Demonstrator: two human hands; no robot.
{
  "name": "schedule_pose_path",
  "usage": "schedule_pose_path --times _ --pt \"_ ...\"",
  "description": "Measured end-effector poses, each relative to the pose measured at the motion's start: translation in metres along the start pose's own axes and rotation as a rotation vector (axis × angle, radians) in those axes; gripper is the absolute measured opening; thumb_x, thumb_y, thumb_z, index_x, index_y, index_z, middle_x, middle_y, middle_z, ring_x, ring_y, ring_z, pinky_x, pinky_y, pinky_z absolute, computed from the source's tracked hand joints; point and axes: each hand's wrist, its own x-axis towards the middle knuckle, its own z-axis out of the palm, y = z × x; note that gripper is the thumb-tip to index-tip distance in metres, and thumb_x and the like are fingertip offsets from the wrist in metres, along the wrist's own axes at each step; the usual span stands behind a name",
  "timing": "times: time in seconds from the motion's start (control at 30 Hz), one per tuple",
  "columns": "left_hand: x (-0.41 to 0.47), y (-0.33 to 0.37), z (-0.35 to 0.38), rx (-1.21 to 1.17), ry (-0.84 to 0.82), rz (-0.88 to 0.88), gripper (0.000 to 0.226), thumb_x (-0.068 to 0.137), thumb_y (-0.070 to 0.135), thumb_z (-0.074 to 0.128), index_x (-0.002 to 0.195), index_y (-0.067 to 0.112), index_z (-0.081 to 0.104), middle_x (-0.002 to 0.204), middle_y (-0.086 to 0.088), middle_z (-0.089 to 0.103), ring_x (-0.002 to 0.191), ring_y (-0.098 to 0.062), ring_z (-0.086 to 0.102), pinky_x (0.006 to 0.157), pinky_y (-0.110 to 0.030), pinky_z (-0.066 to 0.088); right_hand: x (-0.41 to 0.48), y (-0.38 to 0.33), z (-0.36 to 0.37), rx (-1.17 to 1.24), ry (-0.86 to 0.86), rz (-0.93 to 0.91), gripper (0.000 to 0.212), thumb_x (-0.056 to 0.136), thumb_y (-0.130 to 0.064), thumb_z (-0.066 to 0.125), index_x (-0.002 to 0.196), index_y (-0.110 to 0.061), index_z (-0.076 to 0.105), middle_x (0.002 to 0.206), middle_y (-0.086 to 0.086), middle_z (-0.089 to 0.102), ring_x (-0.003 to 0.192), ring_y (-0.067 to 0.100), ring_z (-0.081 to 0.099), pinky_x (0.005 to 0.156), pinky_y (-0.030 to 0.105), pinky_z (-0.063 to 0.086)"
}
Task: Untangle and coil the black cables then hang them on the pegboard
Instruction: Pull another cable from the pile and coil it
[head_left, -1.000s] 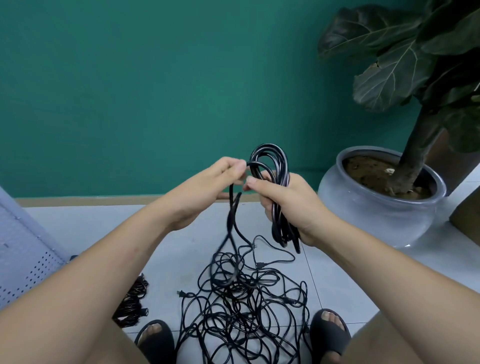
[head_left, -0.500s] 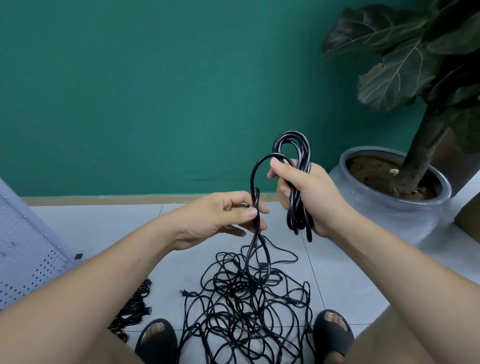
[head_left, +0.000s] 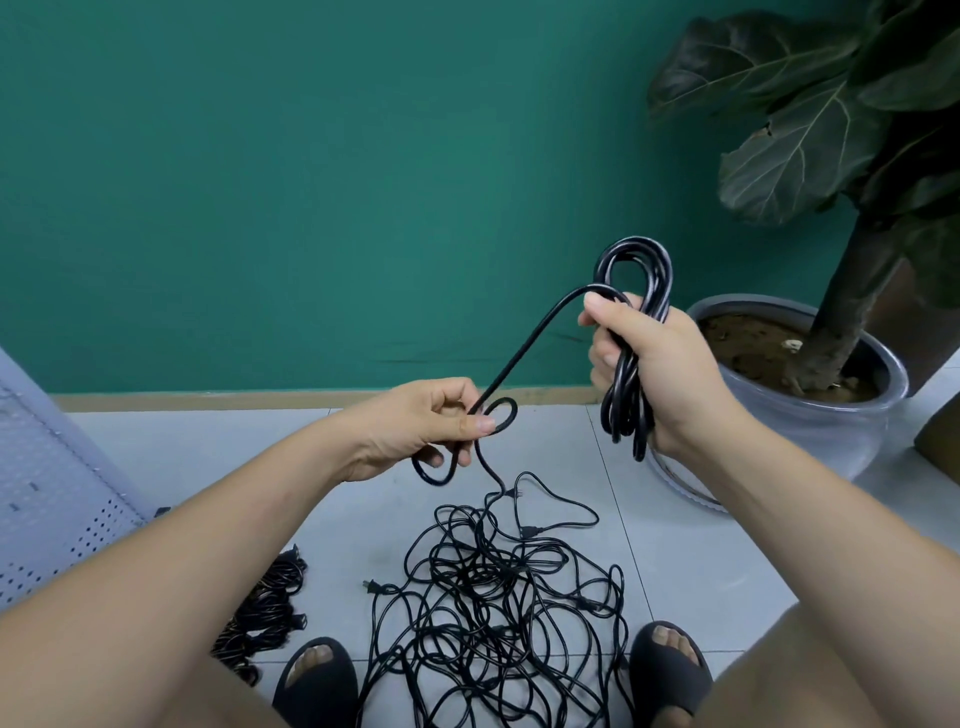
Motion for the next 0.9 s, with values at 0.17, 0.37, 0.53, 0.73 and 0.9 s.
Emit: schedule_pose_path --times 0.17,0.37,0.53,0.73,0.9 --pt "0.011 -0.023 -0.023 0.235 0.136 -0.105 0.023 0.089 0.017 0.085 0.089 0.017 0.062 0.078 0.006 0.065 0.08 -0.013 0.063 0.08 -0.032 0.045 0.003 -0.001 -0.005 -0.033 0.08 -0.043 0.019 0.105 -0.023 0.067 0.092 -0.009 0.064 0.059 0.004 0.041 0.045 0.017 0.029 0.048 0.027 0.025" --pt "0.011 -0.055 -0.046 0.544 0.26 -0.199 0.018 0.103 0.023 0.067 0.117 0.034 0.068 0.095 0.007 0.078 0.088 -0.016 0.072 0.077 -0.031 0.048 0.01 -0.014 -0.021 0.079 0.169 -0.062 0.021 0.105 -0.026 0.067 0.09 -0.012 0.064 0.059 0.003 0.04 0.05 0.018 0.028 0.05 0.033 0.022" --pt "0.014 -0.051 -0.03 0.744 0.208 -0.169 0.089 0.083 0.065 0.082 0.156 0.045 0.035 0.135 0.01 0.056 0.121 -0.015 0.06 0.098 -0.035 0.05 0.006 -0.006 -0.016 0.045 0.126 -0.031 0.022 0.106 -0.026 0.066 0.09 -0.011 0.064 0.058 0.004 0.04 0.05 0.019 0.025 0.05 0.033 0.021" --pt "0.016 -0.01 0.025 0.591 0.261 0.168 0.066 0.089 0.059 0.079 0.145 0.041 0.051 0.133 0.022 0.06 0.121 0.003 0.058 0.105 -0.029 0.049 0.004 0.003 -0.003 -0.026 0.057 -0.01 0.024 0.103 -0.031 0.07 0.088 -0.012 0.067 0.06 0.006 0.042 0.048 0.019 0.028 0.051 0.032 0.024" --pt "0.012 0.037 0.058 0.252 0.529 0.465 0.015 0.104 0.032 0.068 0.119 0.028 0.07 0.102 0.017 0.071 0.095 0.0 0.064 0.083 -0.012 0.045 0.0 0.006 0.002 -0.074 0.04 -0.016 0.024 0.103 -0.031 0.07 0.084 -0.016 0.069 0.06 0.004 0.045 0.048 0.017 0.032 0.051 0.031 0.026"
